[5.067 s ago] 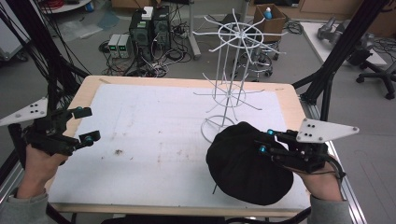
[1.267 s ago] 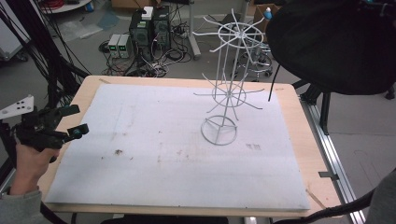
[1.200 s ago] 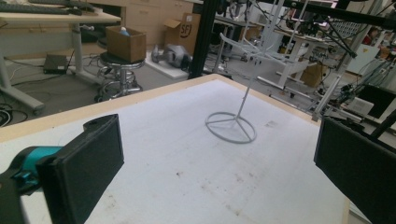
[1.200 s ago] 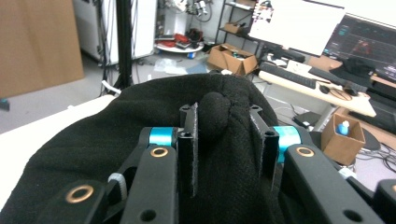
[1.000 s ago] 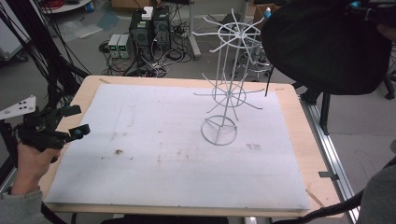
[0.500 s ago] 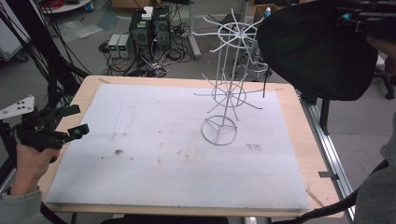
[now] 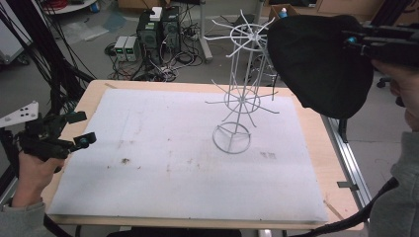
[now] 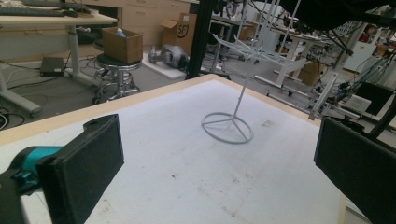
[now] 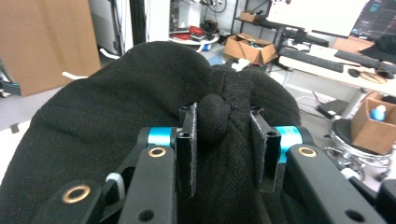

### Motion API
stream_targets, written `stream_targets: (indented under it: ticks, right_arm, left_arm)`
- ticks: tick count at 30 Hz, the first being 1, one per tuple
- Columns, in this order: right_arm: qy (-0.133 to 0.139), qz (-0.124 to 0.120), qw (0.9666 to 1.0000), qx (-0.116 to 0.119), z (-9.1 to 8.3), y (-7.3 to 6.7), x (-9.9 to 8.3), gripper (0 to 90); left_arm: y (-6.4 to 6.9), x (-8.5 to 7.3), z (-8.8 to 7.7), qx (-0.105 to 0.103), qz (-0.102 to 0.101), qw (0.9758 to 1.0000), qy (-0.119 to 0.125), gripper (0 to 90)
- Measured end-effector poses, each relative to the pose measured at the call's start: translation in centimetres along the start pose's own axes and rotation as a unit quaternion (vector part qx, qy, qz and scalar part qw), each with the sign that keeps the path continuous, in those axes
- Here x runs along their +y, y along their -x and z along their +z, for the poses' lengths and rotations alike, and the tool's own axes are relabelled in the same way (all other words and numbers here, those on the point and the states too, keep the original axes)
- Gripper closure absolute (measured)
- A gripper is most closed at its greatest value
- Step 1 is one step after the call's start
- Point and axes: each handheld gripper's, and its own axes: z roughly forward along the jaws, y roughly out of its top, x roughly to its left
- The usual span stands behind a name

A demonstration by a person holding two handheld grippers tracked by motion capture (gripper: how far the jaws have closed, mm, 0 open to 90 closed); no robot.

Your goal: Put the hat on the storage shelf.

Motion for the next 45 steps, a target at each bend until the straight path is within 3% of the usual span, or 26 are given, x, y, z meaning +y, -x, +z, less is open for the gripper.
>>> stream_targets:
  ticks: [11,22,39,45]
  right_arm:
    - [-0.008,0.009,0.9992,0.039,0.9,0.9,-2.4,68.0]
    - [-0.031,-0.01,0.9967,0.074,1.9,1.1,-4.0,67.0]
    - [-0.005,0.007,0.9948,0.101,3.5,1.6,-7.2,64.7]
    - [0.004,0.011,0.9944,0.105,3.6,1.6,-7.8,57.9]
  left_arm:
    - [0.0,-0.1,0.3,-0.001,0.0,1.0,-0.004,1.8]
    - [0.3,0.0,0.3,0.0,0.005,1.0,-0.004,1.8]
    - [0.2,0.1,0.3,0.0,0.006,1.0,-0.003,1.7]
    - [0.3,0.1,0.3,-0.001,0.006,1.0,-0.002,1.7]
